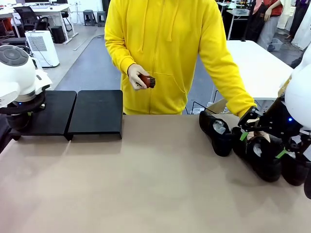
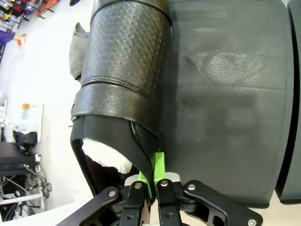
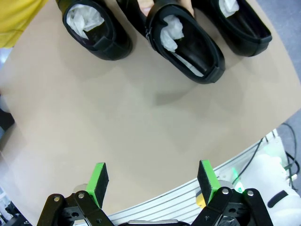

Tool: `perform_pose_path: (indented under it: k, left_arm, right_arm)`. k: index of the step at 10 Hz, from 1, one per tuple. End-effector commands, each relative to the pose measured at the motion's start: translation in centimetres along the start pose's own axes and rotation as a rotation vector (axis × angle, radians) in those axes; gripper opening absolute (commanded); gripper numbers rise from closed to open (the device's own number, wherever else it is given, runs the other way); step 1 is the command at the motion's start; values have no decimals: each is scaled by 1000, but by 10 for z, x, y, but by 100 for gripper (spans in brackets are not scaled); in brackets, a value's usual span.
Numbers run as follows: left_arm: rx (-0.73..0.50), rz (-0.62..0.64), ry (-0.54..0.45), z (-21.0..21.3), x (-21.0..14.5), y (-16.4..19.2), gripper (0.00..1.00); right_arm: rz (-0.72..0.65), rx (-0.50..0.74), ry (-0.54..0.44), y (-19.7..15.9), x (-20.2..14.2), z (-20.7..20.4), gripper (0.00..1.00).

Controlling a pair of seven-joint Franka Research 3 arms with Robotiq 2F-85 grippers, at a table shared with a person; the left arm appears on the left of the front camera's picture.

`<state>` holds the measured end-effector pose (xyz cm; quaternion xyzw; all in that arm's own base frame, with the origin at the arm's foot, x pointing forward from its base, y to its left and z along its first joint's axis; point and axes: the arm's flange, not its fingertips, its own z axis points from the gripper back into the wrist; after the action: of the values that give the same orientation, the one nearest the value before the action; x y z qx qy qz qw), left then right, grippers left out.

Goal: Organize the shoes by placing them on the stand.
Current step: Place the Shoe from the middle of the table onto the Shoes Stand.

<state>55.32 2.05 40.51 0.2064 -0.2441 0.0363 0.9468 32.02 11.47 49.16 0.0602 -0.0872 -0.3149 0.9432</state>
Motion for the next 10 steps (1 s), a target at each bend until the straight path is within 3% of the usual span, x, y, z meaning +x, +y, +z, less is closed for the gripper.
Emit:
perform_pose_path:
  k: [1,2,5,9,10]
  left_arm:
    - [-5,21,-20,-6,2,-2,25]
    - [-8,18,-23,-6,2,-1,44]
    - [1,60,-44,1,-1,6,44]
    - [-10,118,-115,54,-12,19,44]
    - [-22,70,-74,27,7,13,44]
  right_arm:
    - [0,24,-2,-1,-2,-5,100]
    - [0,24,-2,-1,-2,-5,100]
    - [0,24,-2,-1,-2,-5,100]
    - [0,24,-2,-1,-2,-5,100]
    - [0,24,-2,-1,-2,-5,100]
